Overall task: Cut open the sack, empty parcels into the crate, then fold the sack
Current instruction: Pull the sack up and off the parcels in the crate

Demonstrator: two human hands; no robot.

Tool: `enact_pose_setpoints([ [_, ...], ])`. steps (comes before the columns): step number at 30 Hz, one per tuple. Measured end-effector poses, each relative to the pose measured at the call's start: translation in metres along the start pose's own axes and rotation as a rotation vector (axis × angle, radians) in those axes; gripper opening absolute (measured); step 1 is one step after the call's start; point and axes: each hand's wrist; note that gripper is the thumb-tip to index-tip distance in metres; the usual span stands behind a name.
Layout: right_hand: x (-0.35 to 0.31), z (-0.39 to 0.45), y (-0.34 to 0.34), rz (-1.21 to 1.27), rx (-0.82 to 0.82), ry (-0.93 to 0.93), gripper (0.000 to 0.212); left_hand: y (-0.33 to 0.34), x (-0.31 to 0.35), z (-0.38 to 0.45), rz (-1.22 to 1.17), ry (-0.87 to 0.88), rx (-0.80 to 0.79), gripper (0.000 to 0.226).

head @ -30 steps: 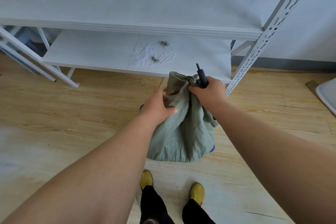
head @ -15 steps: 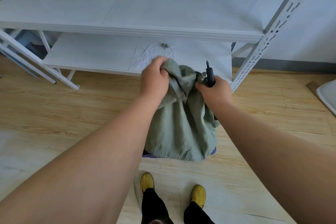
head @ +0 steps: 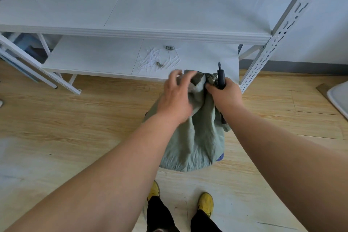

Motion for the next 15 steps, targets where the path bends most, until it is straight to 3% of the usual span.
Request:
enact_pose_setpoints([
  [2,0.0,-0.002,0.0,0.074,-0.044,0.035,0.012,0.014,0.007,-0.003,-0.113,-0.068,-0.146,0.097],
  [4,0.003,-0.004,0.0,0.128,-0.1,0.06,0.009,0.021,0.009,-0.003,-0.214,-0.142,-0.108,0.104],
  [5,0.005,-0.005,-0.001,0.14,-0.117,0.06,0.009,0.022,0.008,-0.001,-0.241,-0.166,-0.059,0.097],
  [8,0.01,-0.007,-0.006,0.135,-0.1,0.055,0.024,0.01,0.003,0.011,-0.168,-0.198,0.071,0.039],
  [12,0.01,-0.005,-0.016,0.157,0.022,0.063,0.021,-0.013,0.011,0.024,-0.511,-0.228,0.468,0.023],
  [15,0.009,-0.004,-0.02,0.131,0.032,0.066,0.017,-0.013,0.014,0.022,-0.465,-0.185,0.319,0.02],
])
Point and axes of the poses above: each hand's wrist, its own z-axis towards the middle knuckle, its own y-axis out of the palm, x = y × z, and after that the axes turned 3 degrees about -z, right-handed
